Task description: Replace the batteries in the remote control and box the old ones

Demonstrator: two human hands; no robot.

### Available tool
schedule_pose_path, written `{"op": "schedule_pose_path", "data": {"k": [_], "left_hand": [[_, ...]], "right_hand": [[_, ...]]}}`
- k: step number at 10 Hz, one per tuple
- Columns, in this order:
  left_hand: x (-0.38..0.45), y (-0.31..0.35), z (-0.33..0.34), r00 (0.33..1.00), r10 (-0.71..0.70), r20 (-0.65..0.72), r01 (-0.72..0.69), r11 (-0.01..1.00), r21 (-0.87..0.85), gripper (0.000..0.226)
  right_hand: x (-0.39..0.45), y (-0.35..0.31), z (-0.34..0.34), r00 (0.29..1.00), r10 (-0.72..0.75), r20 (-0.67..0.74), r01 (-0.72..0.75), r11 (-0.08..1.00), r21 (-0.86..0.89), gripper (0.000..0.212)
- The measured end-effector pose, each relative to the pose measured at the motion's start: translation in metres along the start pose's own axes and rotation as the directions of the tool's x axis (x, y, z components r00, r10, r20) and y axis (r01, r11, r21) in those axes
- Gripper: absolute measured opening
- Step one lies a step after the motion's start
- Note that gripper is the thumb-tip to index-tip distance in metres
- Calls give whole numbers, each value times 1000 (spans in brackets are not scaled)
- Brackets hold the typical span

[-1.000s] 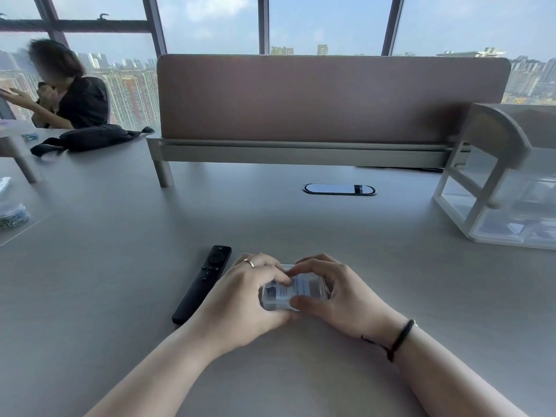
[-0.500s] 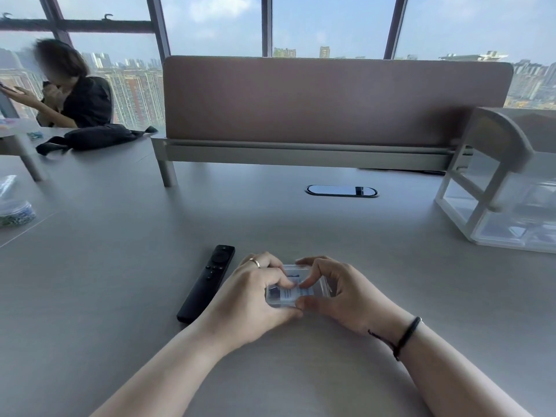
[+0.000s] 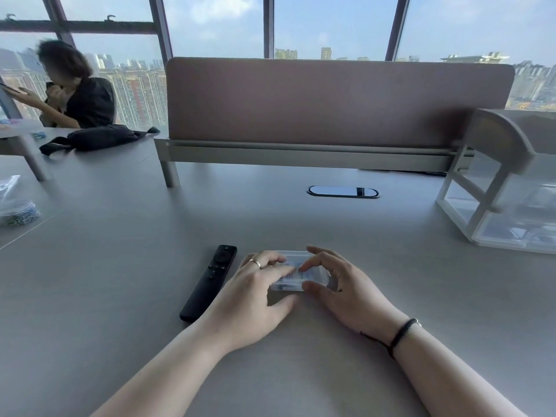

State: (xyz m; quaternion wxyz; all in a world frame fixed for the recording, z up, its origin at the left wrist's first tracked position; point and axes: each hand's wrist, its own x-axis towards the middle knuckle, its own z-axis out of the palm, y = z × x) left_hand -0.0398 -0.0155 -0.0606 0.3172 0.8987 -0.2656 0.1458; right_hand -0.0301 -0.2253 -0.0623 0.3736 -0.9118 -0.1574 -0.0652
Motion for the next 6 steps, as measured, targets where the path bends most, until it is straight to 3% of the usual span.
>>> {"op": "schedule_pose_path", "data": {"k": [1,3,6], "left_hand": [[-1,1,0,1000,-7,-15,6,1000,-13,43],[-13,4,-1,987,-44,-152,34,997,-69,18],[-47,15,-3,990,-72,-119,76,997,27,25]], "right_hand": [[-1,-2,-2,1000,19,-8,-19,1000,-4,18],[-17,-12,-5,995,64,-78,-62,998,25,38],[-74,-30,-6,970,146,-196,-146,989,16,43]]}}
